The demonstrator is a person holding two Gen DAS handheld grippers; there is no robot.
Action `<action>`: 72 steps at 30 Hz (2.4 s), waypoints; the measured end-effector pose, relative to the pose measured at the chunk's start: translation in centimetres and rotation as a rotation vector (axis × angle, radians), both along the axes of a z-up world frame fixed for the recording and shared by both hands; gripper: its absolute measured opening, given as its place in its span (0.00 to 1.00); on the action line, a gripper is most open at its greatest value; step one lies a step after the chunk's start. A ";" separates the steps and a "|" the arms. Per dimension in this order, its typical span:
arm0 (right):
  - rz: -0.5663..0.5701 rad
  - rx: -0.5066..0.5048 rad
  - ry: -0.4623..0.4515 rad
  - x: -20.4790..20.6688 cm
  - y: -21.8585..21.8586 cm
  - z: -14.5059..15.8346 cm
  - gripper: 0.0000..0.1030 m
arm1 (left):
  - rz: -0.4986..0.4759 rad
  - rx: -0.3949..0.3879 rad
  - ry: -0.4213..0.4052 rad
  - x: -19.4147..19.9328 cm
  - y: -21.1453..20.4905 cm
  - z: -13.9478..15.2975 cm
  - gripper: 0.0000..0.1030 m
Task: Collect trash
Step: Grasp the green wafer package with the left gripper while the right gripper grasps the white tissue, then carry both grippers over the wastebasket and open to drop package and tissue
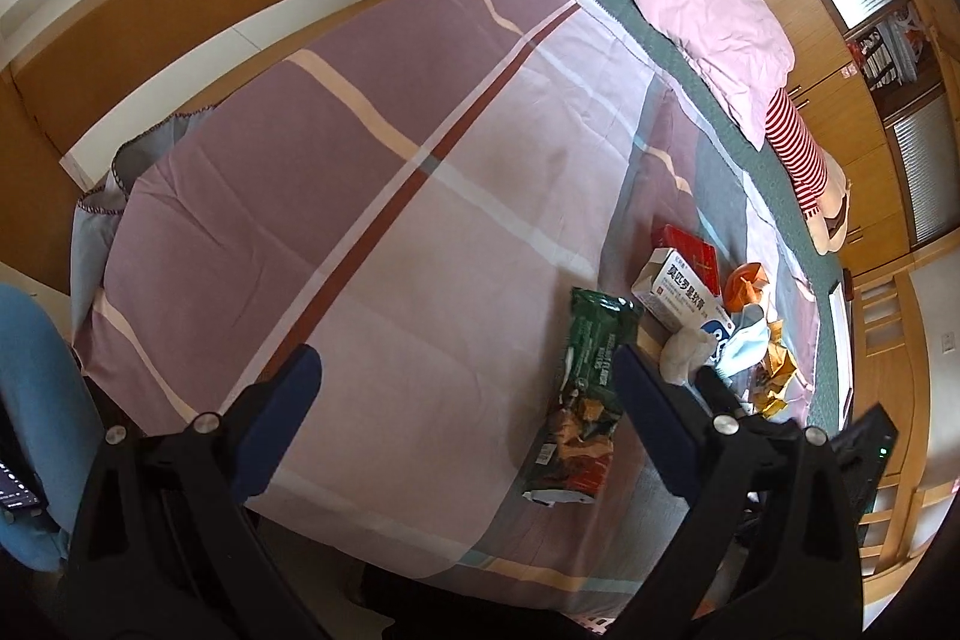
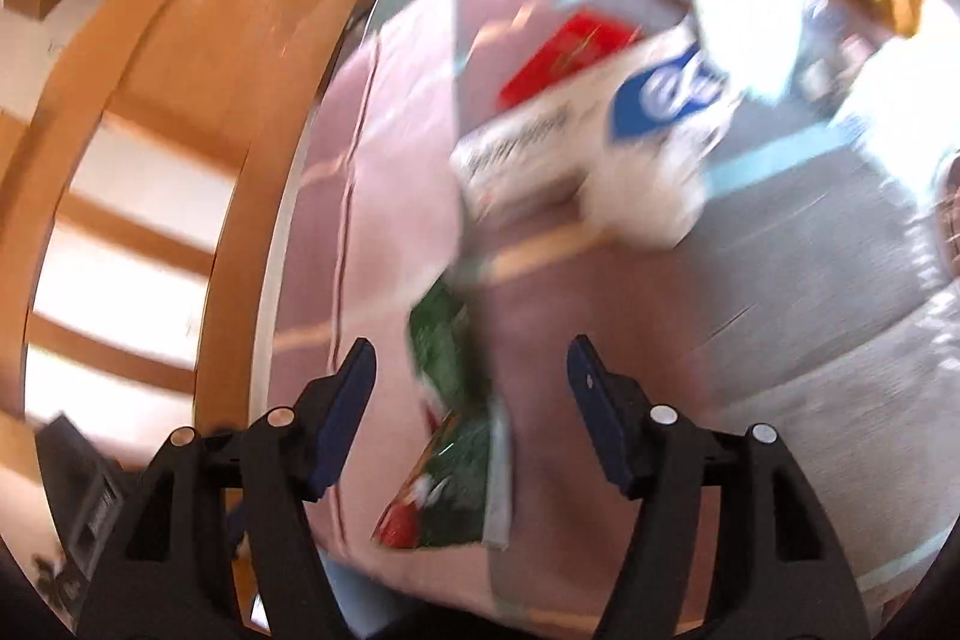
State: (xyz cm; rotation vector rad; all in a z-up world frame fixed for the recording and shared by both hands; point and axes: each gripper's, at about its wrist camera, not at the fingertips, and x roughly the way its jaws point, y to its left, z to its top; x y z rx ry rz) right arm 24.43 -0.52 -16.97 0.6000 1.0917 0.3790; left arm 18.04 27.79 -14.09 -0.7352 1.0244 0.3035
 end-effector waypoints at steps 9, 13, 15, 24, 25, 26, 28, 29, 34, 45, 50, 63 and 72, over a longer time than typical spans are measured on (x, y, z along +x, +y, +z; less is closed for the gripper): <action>-0.172 0.002 0.025 1.4 -3.0 -1.0 0.65 | 0.133 -0.105 -0.013 -1.4 2.9 -0.5 0.94; -0.238 -0.100 0.007 3.4 -3.1 -1.1 0.68 | 0.132 -0.146 0.001 -1.4 3.1 -1.1 0.94; -0.241 -0.154 -0.024 4.9 -2.8 -1.2 0.68 | 0.121 -0.159 0.004 -1.3 2.9 -1.3 0.94; -0.106 -0.141 0.066 6.5 -0.6 -3.9 0.65 | 0.088 -0.165 0.015 -0.9 2.5 -1.5 0.94; -0.089 -0.193 0.065 6.3 -0.2 -3.9 0.58 | 0.093 -0.168 0.015 -0.9 2.5 -1.5 0.94; -0.073 -0.253 0.069 6.1 0.1 -3.8 0.37 | 0.090 -0.168 0.015 -0.9 2.5 -1.6 0.94; -0.040 -0.278 0.075 5.7 0.3 -3.9 0.34 | 0.078 -0.164 0.019 -0.8 2.4 -1.6 0.94; -0.038 -0.269 0.074 5.5 0.2 -3.8 0.32 | 0.075 -0.164 0.021 -0.8 2.4 -1.7 0.94; -0.114 -0.241 0.062 3.9 -2.1 -2.6 0.29 | 0.080 -0.145 0.036 -0.6 2.1 -2.1 0.94; -0.380 -0.173 0.087 -0.3 -7.8 -1.6 0.29 | -0.326 0.049 0.111 4.6 -7.7 -5.2 0.94; -0.358 -0.192 0.087 -0.3 -7.7 -1.7 0.29 | -0.407 0.188 0.143 5.2 -10.8 -7.2 0.93; -0.337 -0.217 0.061 -0.2 -6.8 -1.2 0.29 | -0.492 0.282 0.099 4.7 -12.0 -5.4 0.21; -0.316 -0.231 0.047 -0.1 -6.2 -0.9 0.29 | -0.439 0.354 0.022 3.7 -10.8 -2.3 0.20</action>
